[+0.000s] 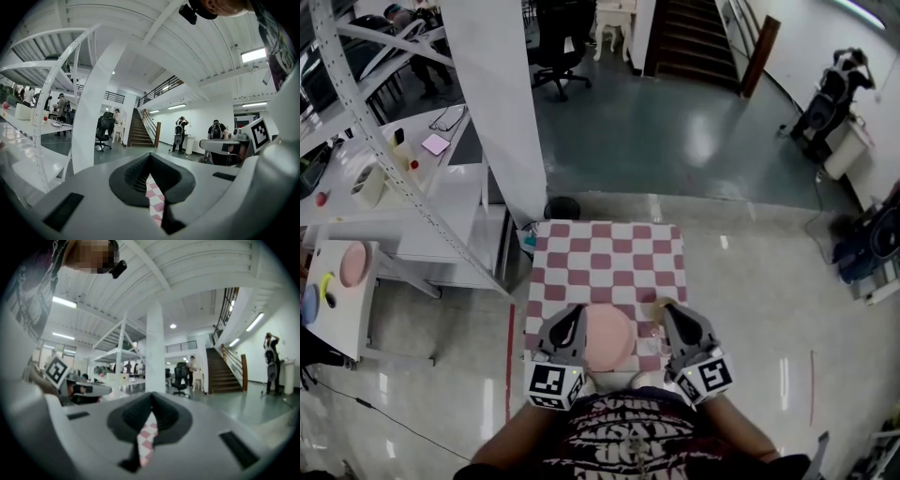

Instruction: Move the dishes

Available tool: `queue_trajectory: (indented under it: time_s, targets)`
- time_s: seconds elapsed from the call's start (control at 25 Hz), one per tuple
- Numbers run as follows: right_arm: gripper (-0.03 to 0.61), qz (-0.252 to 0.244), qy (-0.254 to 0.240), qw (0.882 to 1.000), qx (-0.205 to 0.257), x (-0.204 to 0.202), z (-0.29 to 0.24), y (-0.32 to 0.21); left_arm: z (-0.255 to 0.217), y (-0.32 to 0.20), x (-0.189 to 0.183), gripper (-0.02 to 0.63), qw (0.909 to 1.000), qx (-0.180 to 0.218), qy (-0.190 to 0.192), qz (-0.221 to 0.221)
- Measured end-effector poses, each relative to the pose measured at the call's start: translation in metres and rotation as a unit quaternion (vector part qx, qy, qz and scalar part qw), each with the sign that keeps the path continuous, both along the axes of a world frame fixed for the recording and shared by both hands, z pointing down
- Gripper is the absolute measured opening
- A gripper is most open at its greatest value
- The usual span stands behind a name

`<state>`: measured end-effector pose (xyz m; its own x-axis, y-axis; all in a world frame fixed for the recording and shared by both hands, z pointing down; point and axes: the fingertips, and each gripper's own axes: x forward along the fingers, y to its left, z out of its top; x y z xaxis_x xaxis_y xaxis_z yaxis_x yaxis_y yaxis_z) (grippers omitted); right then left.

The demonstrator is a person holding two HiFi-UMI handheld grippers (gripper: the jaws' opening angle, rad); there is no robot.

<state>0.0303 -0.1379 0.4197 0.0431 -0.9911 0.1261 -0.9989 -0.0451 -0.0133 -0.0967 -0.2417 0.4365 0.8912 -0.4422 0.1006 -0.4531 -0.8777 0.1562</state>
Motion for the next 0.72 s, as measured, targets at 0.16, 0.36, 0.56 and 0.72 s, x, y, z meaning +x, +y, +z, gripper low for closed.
queue_trajectory:
  time_s: [0.16, 0.36, 0.56, 0.72]
  targets:
    - [0.035, 0.002, 0.004, 1.0, 0.021, -0.005, -0.002, -0.005, 0.003, -0.009, -0.007, 0.025, 1.0, -0.006, 0.002, 0.001]
    - [0.035, 0.004, -0.002, 1.0, 0.002, -0.016, 0.003, -0.015, 0.004, -0.022, -0.018, 0.025, 0.9999, -0.009, 0.005, -0.003]
    - [0.035, 0.005, -0.008, 1.0, -0.013, -0.023, 0.007, -0.024, 0.006, -0.03, -0.022, 0.025, 1.0, -0.006, 0.003, 0.0]
    - [0.035, 0.003, 0.001, 1.0, 0.006, -0.02, 0.006, -0.031, 0.012, -0.038, -0.02, 0.025, 1.0, -0.008, 0.001, 0.001]
